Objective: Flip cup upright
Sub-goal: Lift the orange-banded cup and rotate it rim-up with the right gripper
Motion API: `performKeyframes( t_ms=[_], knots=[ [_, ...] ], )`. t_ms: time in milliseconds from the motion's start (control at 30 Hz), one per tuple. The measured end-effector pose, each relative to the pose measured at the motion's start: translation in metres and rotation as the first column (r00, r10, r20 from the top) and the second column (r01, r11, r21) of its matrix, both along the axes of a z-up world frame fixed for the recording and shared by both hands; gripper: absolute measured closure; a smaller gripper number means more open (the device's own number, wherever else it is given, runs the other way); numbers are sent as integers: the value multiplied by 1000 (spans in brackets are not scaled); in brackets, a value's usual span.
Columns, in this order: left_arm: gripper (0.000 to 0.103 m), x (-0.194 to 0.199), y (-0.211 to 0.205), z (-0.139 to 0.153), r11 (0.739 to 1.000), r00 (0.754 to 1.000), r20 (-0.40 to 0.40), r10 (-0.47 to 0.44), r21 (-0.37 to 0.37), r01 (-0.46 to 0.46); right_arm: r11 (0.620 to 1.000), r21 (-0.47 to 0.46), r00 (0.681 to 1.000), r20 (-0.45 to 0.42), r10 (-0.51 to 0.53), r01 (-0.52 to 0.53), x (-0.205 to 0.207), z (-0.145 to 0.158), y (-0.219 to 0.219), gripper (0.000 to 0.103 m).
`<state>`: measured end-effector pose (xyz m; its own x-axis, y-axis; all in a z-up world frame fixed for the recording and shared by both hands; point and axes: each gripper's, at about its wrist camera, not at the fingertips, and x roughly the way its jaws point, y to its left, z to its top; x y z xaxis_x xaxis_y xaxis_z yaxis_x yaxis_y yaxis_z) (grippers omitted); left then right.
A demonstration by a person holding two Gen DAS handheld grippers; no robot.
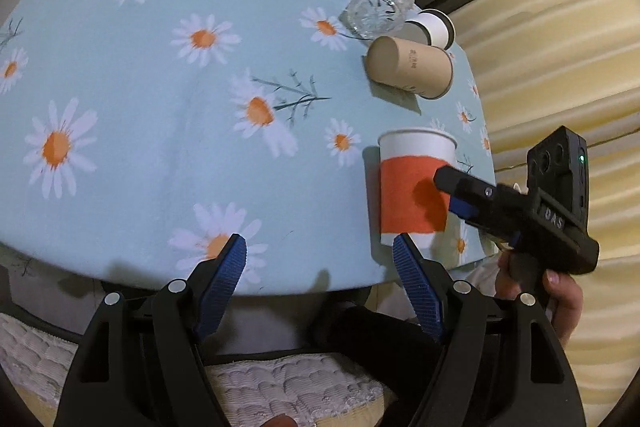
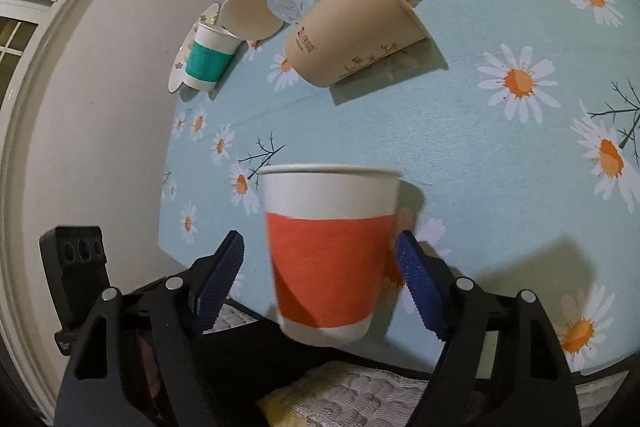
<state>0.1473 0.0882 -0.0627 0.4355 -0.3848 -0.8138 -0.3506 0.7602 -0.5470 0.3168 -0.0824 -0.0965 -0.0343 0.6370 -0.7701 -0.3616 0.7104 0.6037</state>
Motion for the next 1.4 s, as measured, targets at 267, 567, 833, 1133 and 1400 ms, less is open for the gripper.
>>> performKeyframes(
  t_ms=[267, 567, 833, 1133, 1400],
  knots=[
    [29, -14, 9, -11, 997, 999, 38, 28, -77, -25, 999, -24, 999, -15, 44, -44, 8, -2, 16, 31],
    [29, -16, -2, -12, 996, 997, 78, -2, -85, 8, 996, -54, 997, 16, 78, -78, 8, -2, 26, 40],
    [29, -21, 1, -6, 994, 994, 110, 5, -110, 7, 998, -47, 994, 88, 57, -53, 1, 17, 16, 40],
    [29, -36, 6, 4, 971, 974, 215, 71, -238, -18, 1000, 23, 941, 337, -21, 15, -40, 57, 2, 40],
    [29, -53, 14, 3, 974, 961, 263, 89, -223, -29, 982, 113, 758, 624, -191, 154, -96, 63, -6, 40]
  ],
)
